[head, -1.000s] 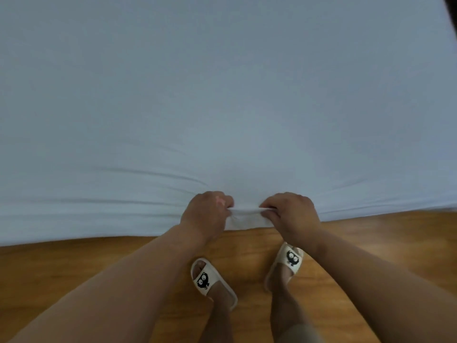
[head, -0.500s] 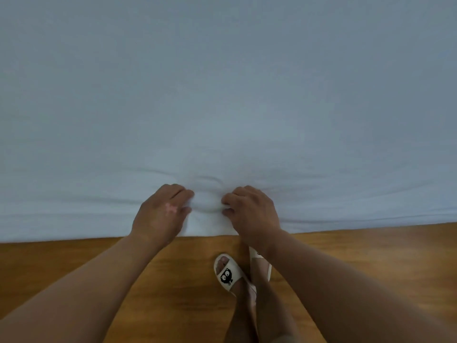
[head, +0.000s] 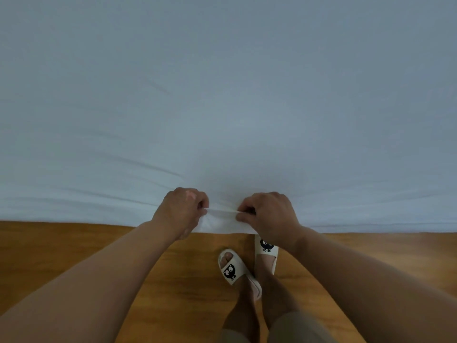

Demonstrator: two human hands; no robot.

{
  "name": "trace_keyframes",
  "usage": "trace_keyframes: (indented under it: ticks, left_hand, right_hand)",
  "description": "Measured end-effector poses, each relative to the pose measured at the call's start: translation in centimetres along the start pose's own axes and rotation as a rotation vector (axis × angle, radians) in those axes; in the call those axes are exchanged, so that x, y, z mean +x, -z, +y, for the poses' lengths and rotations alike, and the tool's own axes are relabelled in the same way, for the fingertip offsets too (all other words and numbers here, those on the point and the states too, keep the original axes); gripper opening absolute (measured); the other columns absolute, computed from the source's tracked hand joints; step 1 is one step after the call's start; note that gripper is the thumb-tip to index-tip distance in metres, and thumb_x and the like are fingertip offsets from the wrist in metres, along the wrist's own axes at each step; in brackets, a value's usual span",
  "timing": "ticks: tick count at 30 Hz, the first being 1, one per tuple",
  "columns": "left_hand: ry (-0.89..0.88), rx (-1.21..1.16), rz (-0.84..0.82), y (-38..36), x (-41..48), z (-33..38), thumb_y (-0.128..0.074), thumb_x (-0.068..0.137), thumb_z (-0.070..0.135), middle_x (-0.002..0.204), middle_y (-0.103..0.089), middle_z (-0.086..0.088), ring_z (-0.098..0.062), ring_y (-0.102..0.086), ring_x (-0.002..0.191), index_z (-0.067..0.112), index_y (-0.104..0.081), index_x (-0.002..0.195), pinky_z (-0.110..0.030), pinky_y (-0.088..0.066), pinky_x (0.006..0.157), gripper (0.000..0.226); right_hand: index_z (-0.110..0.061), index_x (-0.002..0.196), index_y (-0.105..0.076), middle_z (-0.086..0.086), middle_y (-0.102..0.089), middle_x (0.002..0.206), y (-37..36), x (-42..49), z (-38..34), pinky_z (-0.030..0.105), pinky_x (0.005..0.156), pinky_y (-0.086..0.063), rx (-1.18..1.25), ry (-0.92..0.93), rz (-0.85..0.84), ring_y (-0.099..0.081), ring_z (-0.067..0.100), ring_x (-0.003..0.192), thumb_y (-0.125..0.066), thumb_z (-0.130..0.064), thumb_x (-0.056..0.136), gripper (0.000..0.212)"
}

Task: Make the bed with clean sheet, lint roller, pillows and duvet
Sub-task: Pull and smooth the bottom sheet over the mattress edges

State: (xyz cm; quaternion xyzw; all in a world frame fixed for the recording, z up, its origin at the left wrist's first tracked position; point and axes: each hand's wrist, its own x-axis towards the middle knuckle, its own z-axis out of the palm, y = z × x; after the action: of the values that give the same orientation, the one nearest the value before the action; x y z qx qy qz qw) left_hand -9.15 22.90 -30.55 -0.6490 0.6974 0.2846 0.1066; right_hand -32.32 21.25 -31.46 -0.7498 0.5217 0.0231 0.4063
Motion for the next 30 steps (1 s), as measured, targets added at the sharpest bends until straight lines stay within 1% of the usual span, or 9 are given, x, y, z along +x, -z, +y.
trace_keyframes:
  ticks: [7,11,13,15,17,19,23,27,30]
  left_hand:
    - [-0.122,-0.025,-0.056,0.5,-1.0,-1.5,-0.054,0.100,0.029,0.119,-0.063,0.005,-0.014,-0.057,0.108,0.024,-0.066,0.119,-0.028,-0.048,0.093,0.023]
    - [-0.180,0.038,0.166,1.6,-2.9,-7.4,-0.086,0.071,0.035,0.123,-0.058,-0.003,-0.021,-0.051,0.114,0.016,-0.063,0.128,-0.031,-0.049,0.096,0.064]
    - [-0.171,0.113,0.228,2.2,-3.8,-11.5,-0.091,0.064,0.032,0.125,-0.059,-0.006,-0.024,-0.051,0.115,0.011,-0.063,0.129,-0.036,-0.052,0.096,0.074]
    - [-0.203,0.152,0.295,2.5,-4.1,-14.8,-0.091,0.065,0.024,0.118,-0.062,-0.007,-0.023,-0.051,0.110,0.008,-0.065,0.125,-0.035,-0.056,0.088,0.068]
    - [-0.277,0.133,0.362,2.3,-3.8,-17.0,-0.083,0.074,0.014,0.109,-0.064,-0.006,-0.023,-0.053,0.103,0.008,-0.067,0.119,-0.036,-0.060,0.078,0.048]
    - [-0.314,0.089,0.393,2.0,-3.1,-17.9,-0.075,0.077,0.010,0.102,-0.066,-0.004,-0.025,-0.057,0.096,0.010,-0.070,0.111,-0.037,-0.060,0.070,0.034]
    - [-0.314,-0.007,0.373,1.6,-2.1,-18.7,-0.078,0.076,0.007,0.088,-0.068,-0.003,-0.027,-0.063,0.083,0.011,-0.073,0.094,-0.036,-0.058,0.060,0.019]
    - [-0.294,0.006,0.344,1.3,-1.3,-19.3,-0.070,0.085,0.007,0.080,-0.069,-0.003,-0.023,-0.062,0.076,0.014,-0.077,0.089,-0.035,-0.056,0.060,0.011]
    - [-0.249,0.042,0.294,1.6,-1.1,-19.2,-0.061,0.091,0.009,0.083,-0.068,0.000,-0.019,-0.060,0.078,0.019,-0.076,0.095,-0.033,-0.054,0.065,0.018]
  right_hand:
    - [-0.031,0.098,-0.068,-0.012,-0.062,0.091,-0.4,-0.4,-1.6,0.028,0.077,-0.048,-0.086,-0.044,-0.012,-0.057,0.010,0.085,-0.058,-0.044,0.095,0.016]
    - [-0.034,0.127,-0.060,-0.015,-0.058,0.122,-2.7,0.9,-5.4,0.029,0.095,-0.044,-0.052,0.043,0.039,-0.052,0.010,0.112,-0.060,-0.048,0.090,0.039]
    - [-0.032,0.134,-0.057,-0.014,-0.056,0.131,-4.4,2.3,-8.3,0.031,0.103,-0.043,-0.024,0.085,0.091,-0.050,0.012,0.119,-0.063,-0.045,0.090,0.046]
    - [-0.031,0.135,-0.057,-0.012,-0.057,0.130,-6.2,4.0,-11.3,0.032,0.102,-0.042,-0.034,0.080,0.145,-0.050,0.014,0.119,-0.063,-0.043,0.091,0.045]
    - [-0.031,0.130,-0.061,-0.011,-0.059,0.124,-7.9,5.5,-13.8,0.032,0.097,-0.042,-0.076,0.022,0.212,-0.051,0.015,0.113,-0.062,-0.043,0.092,0.040]
    - [-0.032,0.118,-0.068,-0.011,-0.064,0.112,-9.6,6.6,-15.4,0.033,0.088,-0.044,-0.125,-0.059,0.286,-0.055,0.016,0.103,-0.063,-0.040,0.091,0.029]
    - [-0.030,0.098,-0.077,-0.010,-0.071,0.094,-11.9,7.5,-16.1,0.035,0.076,-0.049,-0.141,-0.138,0.442,-0.061,0.018,0.087,-0.068,-0.030,0.089,0.013]
    - [-0.032,0.098,-0.077,-0.010,-0.071,0.092,-11.8,7.8,-16.1,0.033,0.071,-0.051,-0.182,-0.171,0.447,-0.065,0.016,0.087,-0.063,-0.033,0.093,0.015]
    - [-0.034,0.102,-0.076,-0.011,-0.072,0.099,-11.2,8.3,-16.5,0.033,0.077,-0.051,-0.155,-0.219,0.379,-0.064,0.013,0.094,-0.059,-0.036,0.095,0.017]
